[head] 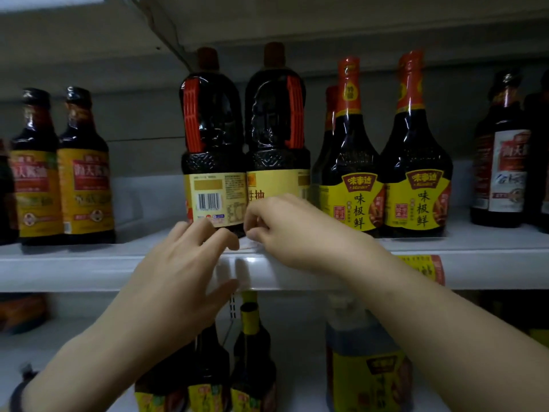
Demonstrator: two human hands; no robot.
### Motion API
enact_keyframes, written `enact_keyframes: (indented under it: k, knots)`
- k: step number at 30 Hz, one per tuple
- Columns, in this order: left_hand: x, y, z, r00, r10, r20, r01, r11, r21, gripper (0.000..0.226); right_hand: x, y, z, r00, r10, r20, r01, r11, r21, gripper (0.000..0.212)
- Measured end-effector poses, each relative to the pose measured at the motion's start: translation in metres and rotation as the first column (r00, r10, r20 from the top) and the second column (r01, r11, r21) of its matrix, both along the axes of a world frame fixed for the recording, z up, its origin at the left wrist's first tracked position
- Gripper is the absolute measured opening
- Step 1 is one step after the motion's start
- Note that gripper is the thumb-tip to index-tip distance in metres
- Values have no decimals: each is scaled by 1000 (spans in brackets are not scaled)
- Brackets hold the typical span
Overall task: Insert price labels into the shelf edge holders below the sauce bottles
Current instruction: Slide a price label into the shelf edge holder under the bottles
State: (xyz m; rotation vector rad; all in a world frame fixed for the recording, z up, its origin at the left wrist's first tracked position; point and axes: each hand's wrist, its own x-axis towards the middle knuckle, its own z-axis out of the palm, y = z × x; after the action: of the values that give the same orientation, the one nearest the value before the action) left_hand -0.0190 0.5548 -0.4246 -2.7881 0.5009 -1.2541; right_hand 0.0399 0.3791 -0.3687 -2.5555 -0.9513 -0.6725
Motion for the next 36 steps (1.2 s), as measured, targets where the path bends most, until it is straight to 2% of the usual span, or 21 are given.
enact_keyframes:
  k: [7,13,21,26,29,32,34,36]
  knots:
    - [4,16,-9,999,36,-17,-36,999,-4,49,14,42,18,988,-72,-139,54,991,-125,26]
    - [8,17,-9,998,46,-39,-47,999,-10,48,15,51,34,948,-116,-296,52,975,-216,25]
    - [10,16,-9,998,44,-37,-45,999,-10,47,15,52,39,933,-151,-327,64,963,-261,34]
    - [10,15,-10,999,26,-30,-27,999,-28,46,16,53,39,947,-165,-277,77,950,-304,33]
    - [10,15,-10,999,25,-21,-25,999,-21,47,20,55,35,937,-148,-316,71,968,-241,26]
    - [11,14,-9,999,33,-12,-33,999,-21,49,19,49,30,927,-73,-369,44,995,-88,18]
    - [12,15,-9,999,33,-8,-33,999,-21,50,18,43,25,937,-39,-347,34,999,-22,26]
    - [13,15,-10,1000,24,-2,-24,999,-26,50,16,35,21,957,-9,-290,25,998,50,24]
